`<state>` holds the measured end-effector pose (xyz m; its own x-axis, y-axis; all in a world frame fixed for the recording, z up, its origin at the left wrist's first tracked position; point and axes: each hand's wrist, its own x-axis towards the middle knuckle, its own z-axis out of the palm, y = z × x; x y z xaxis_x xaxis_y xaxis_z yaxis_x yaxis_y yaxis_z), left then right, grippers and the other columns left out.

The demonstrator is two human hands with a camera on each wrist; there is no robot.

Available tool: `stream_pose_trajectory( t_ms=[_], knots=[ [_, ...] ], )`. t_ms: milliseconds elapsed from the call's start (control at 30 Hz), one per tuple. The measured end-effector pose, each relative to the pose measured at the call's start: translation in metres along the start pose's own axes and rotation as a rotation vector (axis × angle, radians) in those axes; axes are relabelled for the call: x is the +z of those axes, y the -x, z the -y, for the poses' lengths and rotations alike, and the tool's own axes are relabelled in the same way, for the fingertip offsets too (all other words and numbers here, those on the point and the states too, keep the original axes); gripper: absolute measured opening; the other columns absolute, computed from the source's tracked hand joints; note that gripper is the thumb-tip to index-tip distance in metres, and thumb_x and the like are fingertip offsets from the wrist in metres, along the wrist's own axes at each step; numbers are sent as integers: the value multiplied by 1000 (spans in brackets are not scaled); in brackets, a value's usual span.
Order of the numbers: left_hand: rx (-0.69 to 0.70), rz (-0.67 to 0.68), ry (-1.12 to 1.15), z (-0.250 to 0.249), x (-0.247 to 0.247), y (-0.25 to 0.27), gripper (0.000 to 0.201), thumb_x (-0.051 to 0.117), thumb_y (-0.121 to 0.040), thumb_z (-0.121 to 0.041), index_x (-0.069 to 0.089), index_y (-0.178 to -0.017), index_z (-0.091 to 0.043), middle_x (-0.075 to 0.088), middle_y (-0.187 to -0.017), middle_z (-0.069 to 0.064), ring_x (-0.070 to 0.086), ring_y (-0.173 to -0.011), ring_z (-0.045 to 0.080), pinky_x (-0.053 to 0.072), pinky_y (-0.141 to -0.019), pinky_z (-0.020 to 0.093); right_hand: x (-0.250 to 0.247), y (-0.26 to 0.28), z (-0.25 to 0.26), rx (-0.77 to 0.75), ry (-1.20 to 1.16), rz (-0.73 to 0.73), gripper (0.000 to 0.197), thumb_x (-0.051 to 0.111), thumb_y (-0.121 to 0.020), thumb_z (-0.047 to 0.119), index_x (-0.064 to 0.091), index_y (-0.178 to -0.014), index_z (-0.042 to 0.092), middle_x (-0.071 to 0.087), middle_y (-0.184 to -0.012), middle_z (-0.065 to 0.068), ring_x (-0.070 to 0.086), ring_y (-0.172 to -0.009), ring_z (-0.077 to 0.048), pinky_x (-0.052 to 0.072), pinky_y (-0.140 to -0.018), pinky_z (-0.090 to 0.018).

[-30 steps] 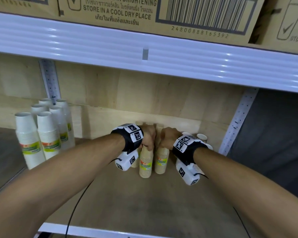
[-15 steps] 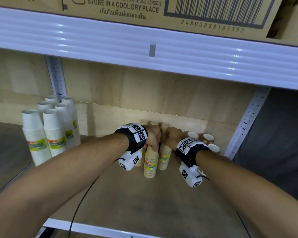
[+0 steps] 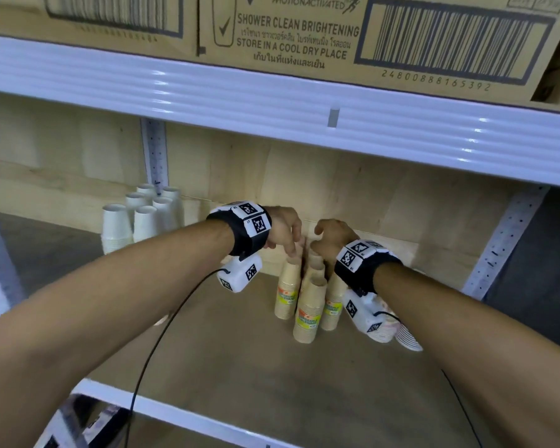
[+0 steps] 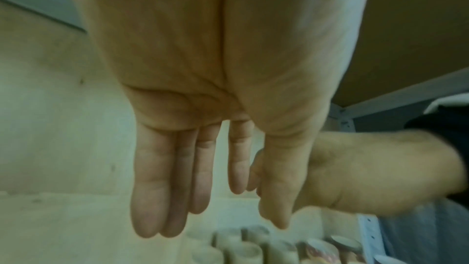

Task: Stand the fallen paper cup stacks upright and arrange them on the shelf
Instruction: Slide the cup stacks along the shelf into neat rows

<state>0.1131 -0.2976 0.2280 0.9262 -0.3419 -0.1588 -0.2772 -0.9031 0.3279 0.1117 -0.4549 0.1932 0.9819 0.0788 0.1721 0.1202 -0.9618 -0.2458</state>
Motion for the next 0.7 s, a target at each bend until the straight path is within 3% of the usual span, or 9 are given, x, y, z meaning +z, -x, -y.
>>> stream_pose_trajectory(
  t_ms=[133,233,333,433,533,600,700],
  knots=[
    [-63,-112,-7,26,-43,26,40,81,-77,-32,65,-112,-23,65,-105,3,67,-94,22,59,-85,36,-3,-7,48,-123,-35,-4,37,58,-86,26,57,-121,15,57,-124,-7,58,-106,-24,50,-84,-32],
    [-111,-190,-17,52,-72,50,39,79,-79,-33,65,-113,-22,61,-104,-1,62,-89,19,56,-79,31,-2,-9,90,-205,-54,-12,38,58,-86,26,57,-123,17,58,-124,-6,59,-105,-24,49,-80,-30],
    [-162,-264,-31,82,-92,74,36,78,-80,-34,66,-112,-22,54,-92,-7,58,-83,16,55,-75,32,-1,-8,132,-298,-69,-12,36,58,-87,25,58,-122,17,59,-121,-5,60,-100,-25,50,-77,-29],
    [-234,-320,-55,115,-101,94,32,76,-82,-36,67,-109,-20,50,-89,-12,52,-73,11,51,-71,29,3,-9,168,-373,-97,4,34,58,-87,23,58,-119,15,60,-121,-6,61,-100,-26,54,-84,-35],
    [-290,-358,-101,146,-103,111,31,74,-83,-35,70,-108,-17,58,-111,-3,56,-93,15,48,-84,30,9,-6,199,-435,-132,9,38,58,-87,25,57,-124,15,60,-125,-8,61,-104,-28,53,-85,-35],
    [-330,-381,-132,161,-101,123,29,72,-85,-35,71,-108,-16,56,-117,-3,55,-107,17,46,-89,31,13,-4,215,-475,-172,12,40,59,-88,26,57,-127,17,60,-128,-6,61,-106,-28,51,-83,-30],
    [-387,-420,-177,176,-98,139,31,66,-90,-32,71,-112,-11,60,-122,3,58,-111,24,49,-90,34,22,-1,235,-524,-236,47,40,61,-88,29,59,-126,18,60,-131,-2,61,-112,-26,51,-88,-31]
  ],
)
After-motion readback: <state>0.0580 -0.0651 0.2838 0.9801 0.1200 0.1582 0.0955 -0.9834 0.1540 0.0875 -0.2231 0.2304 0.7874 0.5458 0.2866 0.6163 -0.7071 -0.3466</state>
